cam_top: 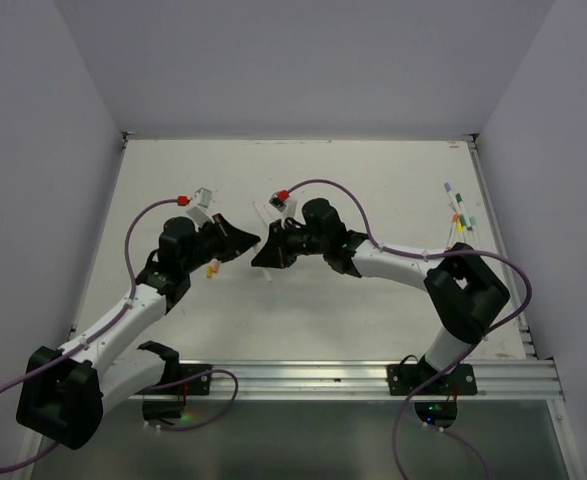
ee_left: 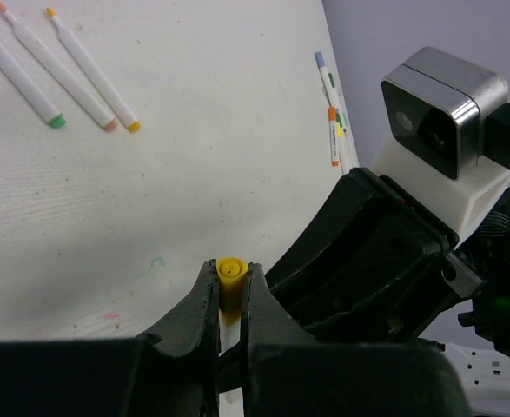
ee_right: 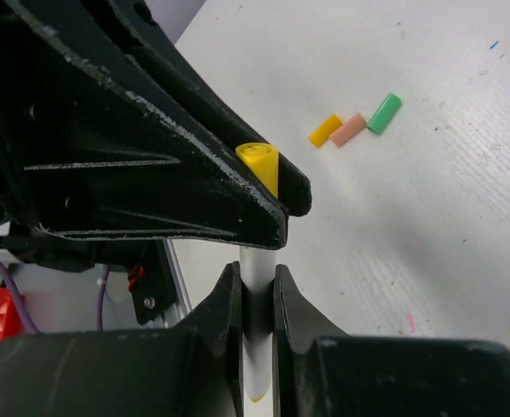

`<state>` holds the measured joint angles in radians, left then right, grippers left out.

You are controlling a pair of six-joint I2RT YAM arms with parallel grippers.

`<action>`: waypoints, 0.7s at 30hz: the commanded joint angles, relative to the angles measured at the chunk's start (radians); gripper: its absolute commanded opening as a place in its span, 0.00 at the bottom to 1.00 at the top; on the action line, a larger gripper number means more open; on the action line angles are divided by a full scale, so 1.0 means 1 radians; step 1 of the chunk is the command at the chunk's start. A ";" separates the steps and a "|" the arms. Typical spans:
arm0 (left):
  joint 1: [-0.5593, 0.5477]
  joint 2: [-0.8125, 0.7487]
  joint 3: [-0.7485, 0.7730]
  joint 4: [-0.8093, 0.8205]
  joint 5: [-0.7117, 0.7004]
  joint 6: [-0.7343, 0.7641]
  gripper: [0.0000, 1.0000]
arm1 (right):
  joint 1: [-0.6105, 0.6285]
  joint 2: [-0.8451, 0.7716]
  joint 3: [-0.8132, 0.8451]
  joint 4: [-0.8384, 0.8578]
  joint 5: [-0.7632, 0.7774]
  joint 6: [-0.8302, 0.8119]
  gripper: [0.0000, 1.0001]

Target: Open the pen caps

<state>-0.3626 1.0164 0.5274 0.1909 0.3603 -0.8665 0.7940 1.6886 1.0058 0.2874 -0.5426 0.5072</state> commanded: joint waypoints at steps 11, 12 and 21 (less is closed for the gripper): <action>0.111 0.137 0.270 -0.114 -0.038 0.041 0.00 | 0.270 0.011 0.146 -0.451 0.846 -0.240 0.00; 0.151 0.157 0.287 -0.119 -0.018 0.041 0.00 | 0.280 0.020 0.140 -0.459 0.906 -0.240 0.00; 0.269 0.168 0.310 -0.189 -0.043 0.116 0.00 | 0.190 -0.017 0.112 -0.504 0.923 -0.217 0.00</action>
<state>-0.0929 1.2320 0.8425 0.0280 0.3344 -0.8219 1.0706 1.7027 1.0760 -0.1776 0.3340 0.3027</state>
